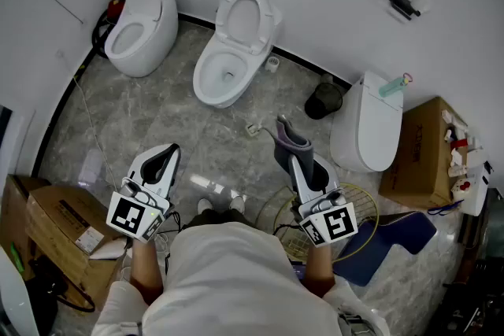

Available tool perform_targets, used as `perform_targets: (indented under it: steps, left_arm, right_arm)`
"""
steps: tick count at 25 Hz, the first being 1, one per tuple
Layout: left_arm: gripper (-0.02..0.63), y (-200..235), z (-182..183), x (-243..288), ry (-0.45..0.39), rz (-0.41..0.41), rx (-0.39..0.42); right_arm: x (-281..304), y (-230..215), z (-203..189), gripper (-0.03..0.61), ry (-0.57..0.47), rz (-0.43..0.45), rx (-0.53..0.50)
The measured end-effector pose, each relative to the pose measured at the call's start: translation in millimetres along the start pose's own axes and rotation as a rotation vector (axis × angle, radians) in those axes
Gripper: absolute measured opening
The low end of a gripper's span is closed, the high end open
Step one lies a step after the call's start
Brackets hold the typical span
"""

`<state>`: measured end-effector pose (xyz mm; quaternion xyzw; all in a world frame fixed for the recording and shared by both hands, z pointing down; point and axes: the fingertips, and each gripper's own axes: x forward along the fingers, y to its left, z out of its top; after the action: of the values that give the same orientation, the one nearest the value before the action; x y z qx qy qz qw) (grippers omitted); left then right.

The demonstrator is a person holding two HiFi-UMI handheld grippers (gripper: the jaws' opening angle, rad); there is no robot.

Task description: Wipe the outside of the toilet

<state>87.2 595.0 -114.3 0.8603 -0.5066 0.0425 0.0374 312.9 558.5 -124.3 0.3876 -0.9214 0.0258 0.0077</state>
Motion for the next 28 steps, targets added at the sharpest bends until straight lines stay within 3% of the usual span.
perform_targets:
  steps: [17,28]
  left_arm:
    - [-0.002,4.4,-2.6,-0.9,0.004,0.006,-0.006]
    - [-0.002,4.0,-4.0,4.9,0.018,0.032,-0.011]
  right_arm:
    - [7.3,2.6,-1.7,0.055,0.011,0.010,-0.004]
    - [3.4,-19.9,0.8,0.057,-0.001,-0.012,0.023]
